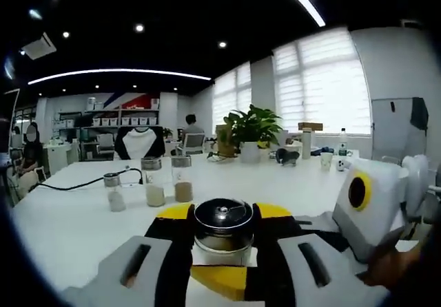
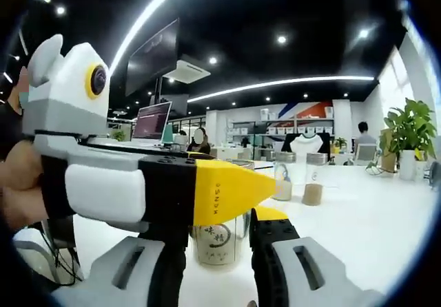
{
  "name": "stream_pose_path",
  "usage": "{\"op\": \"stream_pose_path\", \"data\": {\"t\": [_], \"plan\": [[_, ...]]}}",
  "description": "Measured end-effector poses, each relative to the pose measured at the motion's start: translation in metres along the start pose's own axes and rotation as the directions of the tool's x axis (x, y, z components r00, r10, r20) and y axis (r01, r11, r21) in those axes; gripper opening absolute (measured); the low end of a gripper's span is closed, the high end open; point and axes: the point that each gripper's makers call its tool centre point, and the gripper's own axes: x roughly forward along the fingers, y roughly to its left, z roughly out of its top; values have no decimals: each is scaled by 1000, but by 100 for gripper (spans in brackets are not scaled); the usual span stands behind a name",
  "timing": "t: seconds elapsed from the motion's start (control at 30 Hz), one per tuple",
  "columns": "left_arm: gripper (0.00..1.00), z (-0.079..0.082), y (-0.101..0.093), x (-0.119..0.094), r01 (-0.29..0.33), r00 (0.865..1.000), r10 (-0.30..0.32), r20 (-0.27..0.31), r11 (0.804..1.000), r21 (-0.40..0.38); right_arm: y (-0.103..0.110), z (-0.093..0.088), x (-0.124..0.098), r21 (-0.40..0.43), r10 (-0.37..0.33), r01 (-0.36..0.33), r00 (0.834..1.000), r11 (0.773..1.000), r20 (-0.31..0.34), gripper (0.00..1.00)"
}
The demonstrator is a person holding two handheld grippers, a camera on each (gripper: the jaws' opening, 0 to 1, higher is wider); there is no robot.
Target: Rotate the seasoning bottle until the label or dispensing opening points toward the visible target arrow and the bottle remains upright within the marked orientation range
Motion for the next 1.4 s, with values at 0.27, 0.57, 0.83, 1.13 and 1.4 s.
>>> {"op": "stream_pose_path", "data": {"t": [0.27, 0.57, 0.83, 1.13, 1.4], "plan": [[35, -1, 11, -5, 70, 998, -70, -9, 997, 31, 6, -2, -3, 21, 66, -66, 998, 998, -23, 34], [35, -5, 47, -13, 10, 1000, -9, -14, 999, 43, 8, -10, -2, 13, 78, -78, 995, 997, -60, 33], [35, -8, 87, -26, -64, 998, 64, 11, 998, 16, -4, -10, -6, 51, 38, -35, 998, 998, -49, 33], [35, -20, 110, -32, -105, 995, 105, -4, 994, 9, -7, -13, -7, 60, 26, -22, 998, 998, -61, 33], [35, -28, 111, -30, -95, 995, 95, -15, 995, 5, -13, -13, -10, 84, -17, 22, 998, 996, -55, 33]]}}
